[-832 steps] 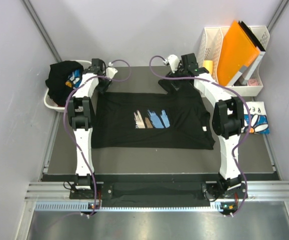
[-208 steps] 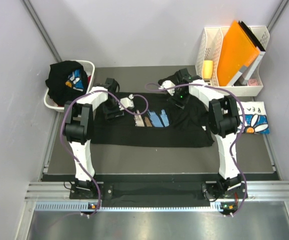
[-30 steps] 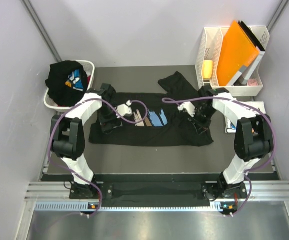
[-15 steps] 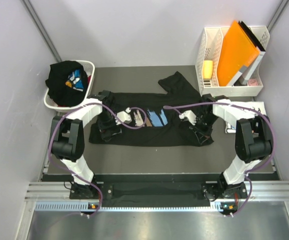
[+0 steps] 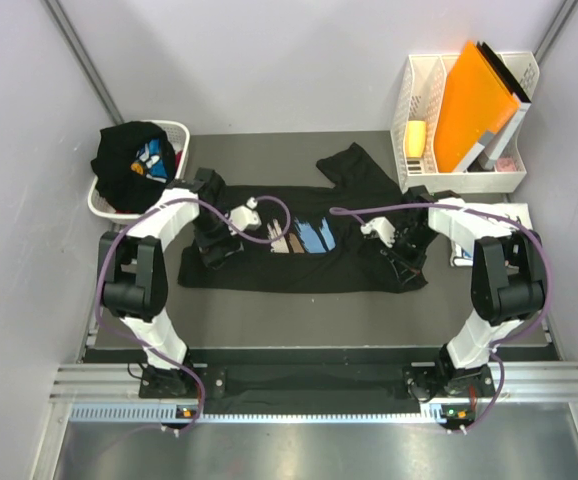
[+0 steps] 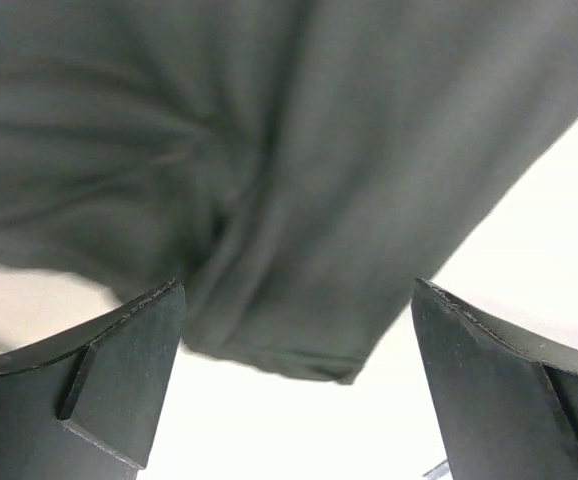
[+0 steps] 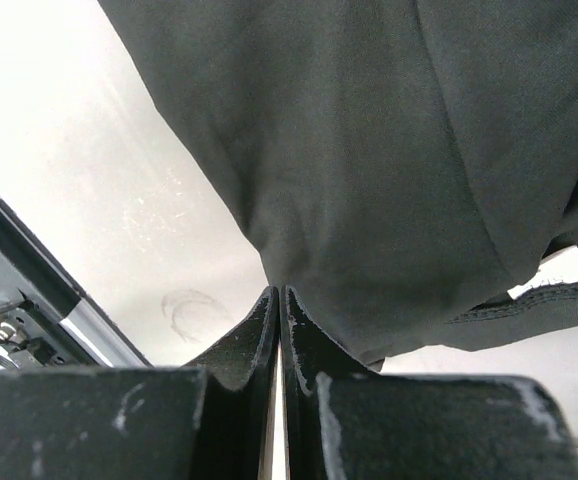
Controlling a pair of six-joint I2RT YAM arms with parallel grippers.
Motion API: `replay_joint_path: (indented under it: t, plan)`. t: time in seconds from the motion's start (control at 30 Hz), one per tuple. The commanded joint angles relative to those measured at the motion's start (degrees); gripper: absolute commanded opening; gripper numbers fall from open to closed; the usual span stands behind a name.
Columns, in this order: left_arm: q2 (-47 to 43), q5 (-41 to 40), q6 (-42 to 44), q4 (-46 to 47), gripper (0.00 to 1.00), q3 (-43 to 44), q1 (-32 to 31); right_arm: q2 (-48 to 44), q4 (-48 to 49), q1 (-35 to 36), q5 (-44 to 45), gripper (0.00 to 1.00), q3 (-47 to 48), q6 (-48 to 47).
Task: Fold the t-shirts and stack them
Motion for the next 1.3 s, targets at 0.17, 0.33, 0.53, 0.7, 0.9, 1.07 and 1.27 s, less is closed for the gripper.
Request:
replay_joint_path:
  t: [0.17,0.33,0.53,0.7,0.9,1.07,1.27]
  plan:
    - [-0.01,3.77,-5.1,-0.7,0.41,8.89,3.31,0.32,0.09,-0.68,-0.6,0.0,1.16,0.06]
    - [1.31,4.38,-2.22,-6.31,0.0,8.82,3.4,1.03,0.18,-0.68,-0.08,0.0,0.99,-0.47]
    - [4.38,8.24,4.81,-16.86,0.0,7.23,3.58,1.73,0.71,-0.85,0.01,0.0,0.46,-0.64]
    - [5.97,5.97,5.18,-16.18,0.0,5.48,3.58,2.17,1.23,-0.85,0.02,0.0,0.46,-0.56]
    - [7.99,-0.53,3.24,-7.48,0.0,1.52,3.67,4.72,3.34,-0.85,-0.07,0.0,1.16,0.15]
    - [11.33,-2.56,2.71,-5.1,0.0,0.55,3.67,6.83,4.31,-1.29,0.54,0.0,1.08,0.06]
    - [12.74,-3.96,3.5,-4.66,0.0,0.99,3.67,5.78,3.52,-3.31,3.79,0.0,-1.91,-2.05]
